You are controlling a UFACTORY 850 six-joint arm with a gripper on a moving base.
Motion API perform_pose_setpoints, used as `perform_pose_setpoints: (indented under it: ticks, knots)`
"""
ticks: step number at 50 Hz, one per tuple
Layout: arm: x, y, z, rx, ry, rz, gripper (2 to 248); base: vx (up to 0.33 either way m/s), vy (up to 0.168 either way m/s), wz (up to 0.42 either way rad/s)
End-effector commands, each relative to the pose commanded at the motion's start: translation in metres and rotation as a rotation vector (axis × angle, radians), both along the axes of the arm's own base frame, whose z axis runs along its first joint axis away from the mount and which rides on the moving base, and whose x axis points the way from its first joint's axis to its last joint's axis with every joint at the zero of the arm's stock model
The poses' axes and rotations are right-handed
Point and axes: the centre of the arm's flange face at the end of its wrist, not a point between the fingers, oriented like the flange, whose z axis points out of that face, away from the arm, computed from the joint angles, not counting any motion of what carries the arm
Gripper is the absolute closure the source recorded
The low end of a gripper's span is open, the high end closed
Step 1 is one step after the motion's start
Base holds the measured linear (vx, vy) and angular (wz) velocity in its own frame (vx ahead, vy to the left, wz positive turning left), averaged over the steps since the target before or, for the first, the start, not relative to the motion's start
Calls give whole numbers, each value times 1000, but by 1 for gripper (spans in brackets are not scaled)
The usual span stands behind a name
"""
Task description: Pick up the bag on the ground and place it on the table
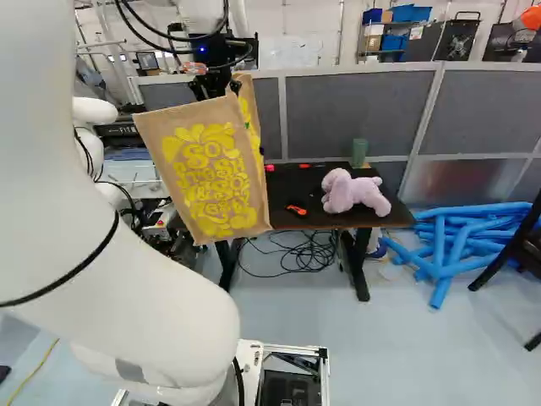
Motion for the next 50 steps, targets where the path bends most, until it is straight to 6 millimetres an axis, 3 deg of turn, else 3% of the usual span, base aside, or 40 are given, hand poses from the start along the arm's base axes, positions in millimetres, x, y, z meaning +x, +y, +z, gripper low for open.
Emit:
perform_pose_setpoints:
  ticks: [29,50]
  knots:
    - [0,0,0,0,0,0,229,130,36,-8]
    - [17,0,0,0,3,-1,229,2,-1,-3]
